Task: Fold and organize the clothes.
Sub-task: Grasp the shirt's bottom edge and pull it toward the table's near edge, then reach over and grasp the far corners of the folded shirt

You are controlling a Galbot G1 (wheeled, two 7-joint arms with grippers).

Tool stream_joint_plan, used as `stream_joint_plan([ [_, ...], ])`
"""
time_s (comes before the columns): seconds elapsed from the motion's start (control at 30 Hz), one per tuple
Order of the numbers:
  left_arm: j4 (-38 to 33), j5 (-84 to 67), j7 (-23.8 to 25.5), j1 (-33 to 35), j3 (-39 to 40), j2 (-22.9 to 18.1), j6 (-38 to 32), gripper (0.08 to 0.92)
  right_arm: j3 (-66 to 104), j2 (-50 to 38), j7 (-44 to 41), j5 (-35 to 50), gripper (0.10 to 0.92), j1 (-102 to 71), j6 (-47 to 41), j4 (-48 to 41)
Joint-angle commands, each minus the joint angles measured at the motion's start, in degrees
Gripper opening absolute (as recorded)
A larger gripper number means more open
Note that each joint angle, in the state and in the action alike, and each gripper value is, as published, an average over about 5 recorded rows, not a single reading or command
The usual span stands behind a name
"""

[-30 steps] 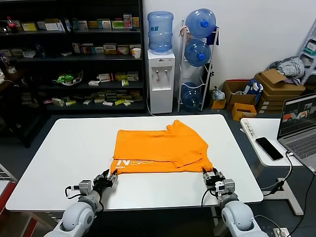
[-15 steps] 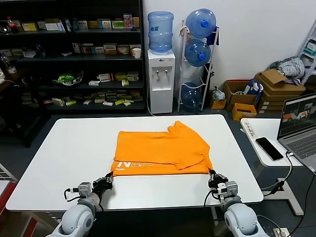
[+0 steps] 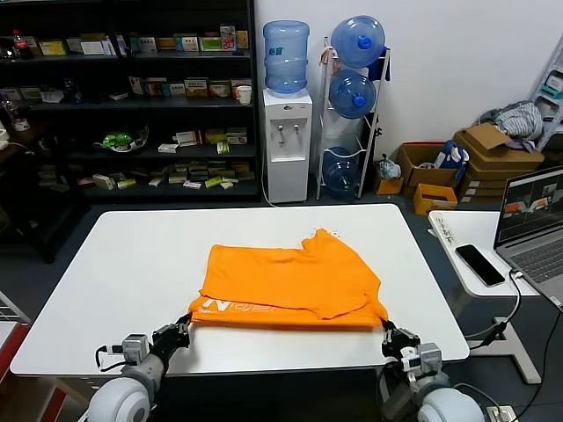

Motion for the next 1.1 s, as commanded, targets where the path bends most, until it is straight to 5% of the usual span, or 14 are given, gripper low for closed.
stream_joint_plan([
  [0.03,-11.7,-1.1,-2.7,15.6,-2.2,4.6,1.6,0.091,3.2,-4.0,2.2,1.7,0.125,-13.7,-3.1,10.2],
  [0.27,-11.3,-0.8,-3.2,13.5,-2.7,4.6,2.2,0.114,3.5,-4.1,2.9,4.0,0.226,-8.3,-3.4,9.4],
  [0.53,-10.8,-5.8,-3.4,2.9,-6.6,9.6,3.1,0.33,4.2,-8.2,2.5,12.0,0.442,8.1,-3.4,7.0],
  [0.67,-1.7,-6.4,0.4,-10.6,-2.8,8.9,0.6,0.443,-1.7,-6.5,2.5,12.8,0.563,23.9,-2.6,-4.4],
  [0.83,16.5,-5.9,6.0,-29.0,7.0,2.7,-2.3,0.59,-11.5,2.1,1.0,10.4,0.702,42.4,-1.0,-25.3],
  [1.1,31.3,-6.1,8.8,-39.3,17.0,-3.5,-1.2,0.8,-17.0,11.5,-2.3,6.0,0.821,54.0,-1.7,-44.8],
])
